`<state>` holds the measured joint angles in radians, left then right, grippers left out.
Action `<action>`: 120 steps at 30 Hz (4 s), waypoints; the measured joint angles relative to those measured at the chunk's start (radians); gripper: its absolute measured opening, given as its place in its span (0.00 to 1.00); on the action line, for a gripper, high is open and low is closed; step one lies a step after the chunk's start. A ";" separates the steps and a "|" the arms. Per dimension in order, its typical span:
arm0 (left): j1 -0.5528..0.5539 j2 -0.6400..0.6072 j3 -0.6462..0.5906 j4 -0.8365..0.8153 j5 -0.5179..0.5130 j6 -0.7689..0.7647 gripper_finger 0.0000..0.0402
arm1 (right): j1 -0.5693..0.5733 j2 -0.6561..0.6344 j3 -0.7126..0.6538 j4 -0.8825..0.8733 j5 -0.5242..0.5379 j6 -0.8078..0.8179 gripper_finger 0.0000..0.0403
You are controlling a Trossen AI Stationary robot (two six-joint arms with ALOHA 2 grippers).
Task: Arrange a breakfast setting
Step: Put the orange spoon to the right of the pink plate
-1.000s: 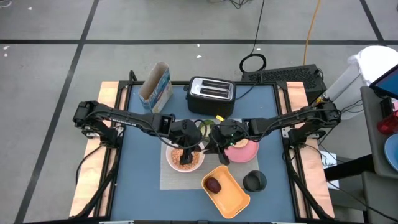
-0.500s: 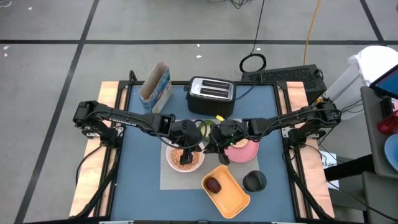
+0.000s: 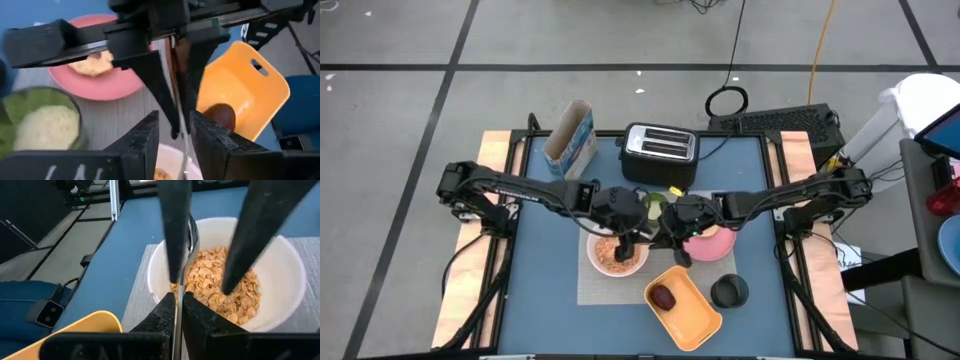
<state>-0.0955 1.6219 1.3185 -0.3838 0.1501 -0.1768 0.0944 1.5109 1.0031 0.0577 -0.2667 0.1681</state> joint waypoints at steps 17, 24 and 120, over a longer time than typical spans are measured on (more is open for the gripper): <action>0.025 -0.219 0.000 0.024 -0.231 0.098 0.29 | 0.011 -0.332 0.000 -0.453 0.388 0.213 0.04; 0.025 -0.260 -0.001 0.016 -0.257 0.097 0.29 | 0.075 -0.467 0.000 -0.719 0.642 0.488 0.04; 0.025 -0.259 0.000 0.014 -0.256 0.095 0.29 | 0.386 -0.188 -0.378 -1.039 0.626 1.697 0.02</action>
<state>-0.0705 1.3624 1.3182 -0.3702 -0.1062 -0.0822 0.4801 1.3231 0.6254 -0.9809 0.3597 1.8652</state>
